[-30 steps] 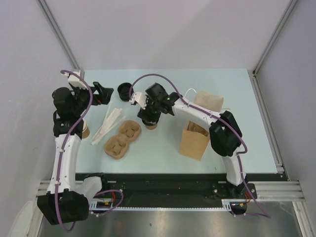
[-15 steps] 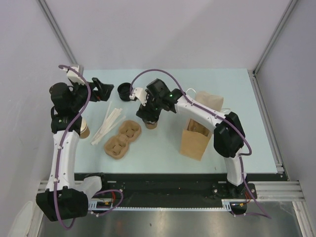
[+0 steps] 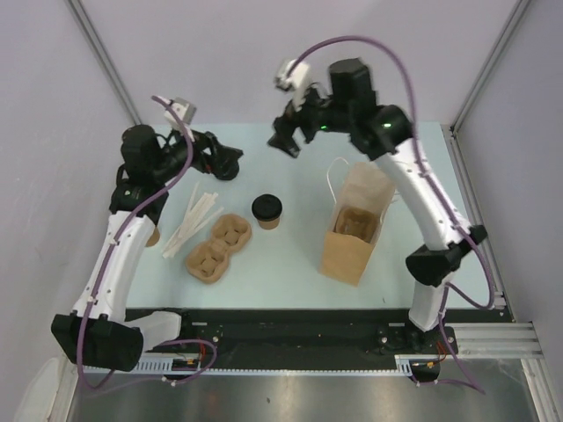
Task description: Pack the takeout coffee
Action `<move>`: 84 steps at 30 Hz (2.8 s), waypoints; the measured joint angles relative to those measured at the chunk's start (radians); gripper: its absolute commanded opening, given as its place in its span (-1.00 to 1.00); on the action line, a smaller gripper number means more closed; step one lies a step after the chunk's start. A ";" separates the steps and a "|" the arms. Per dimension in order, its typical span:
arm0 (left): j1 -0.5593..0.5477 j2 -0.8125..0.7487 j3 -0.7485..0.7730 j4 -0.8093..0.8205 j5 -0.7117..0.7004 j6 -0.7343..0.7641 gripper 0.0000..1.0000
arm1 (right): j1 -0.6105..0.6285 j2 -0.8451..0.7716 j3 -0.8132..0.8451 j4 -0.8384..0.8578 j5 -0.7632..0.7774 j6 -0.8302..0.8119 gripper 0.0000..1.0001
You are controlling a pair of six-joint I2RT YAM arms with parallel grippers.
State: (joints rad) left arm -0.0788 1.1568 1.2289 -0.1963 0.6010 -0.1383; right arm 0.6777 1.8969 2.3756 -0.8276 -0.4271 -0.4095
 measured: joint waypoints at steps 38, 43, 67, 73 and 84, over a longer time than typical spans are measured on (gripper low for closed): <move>-0.213 0.230 0.092 -0.167 -0.059 0.208 0.99 | -0.537 -0.024 -0.148 -0.515 -0.112 -0.455 0.47; -0.203 0.230 0.092 -0.166 -0.067 0.206 0.99 | -0.554 -0.041 -0.120 -0.513 -0.123 -0.425 0.48; -0.108 0.292 0.096 -0.240 -0.050 0.219 0.99 | -0.434 -0.153 -0.357 -0.525 -0.034 -0.433 -1.00; -0.109 0.292 0.095 -0.301 -0.056 0.359 0.99 | -0.345 -0.215 -0.358 -0.523 -0.001 -0.395 -1.00; -0.217 0.325 0.055 -0.327 -0.163 0.543 0.99 | -0.247 -0.333 -0.394 -0.501 0.084 -0.281 -1.00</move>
State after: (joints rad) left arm -0.2962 1.4815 1.2839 -0.5228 0.4377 0.4049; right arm 0.4305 1.5639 1.9820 -1.3289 -0.3435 -0.6907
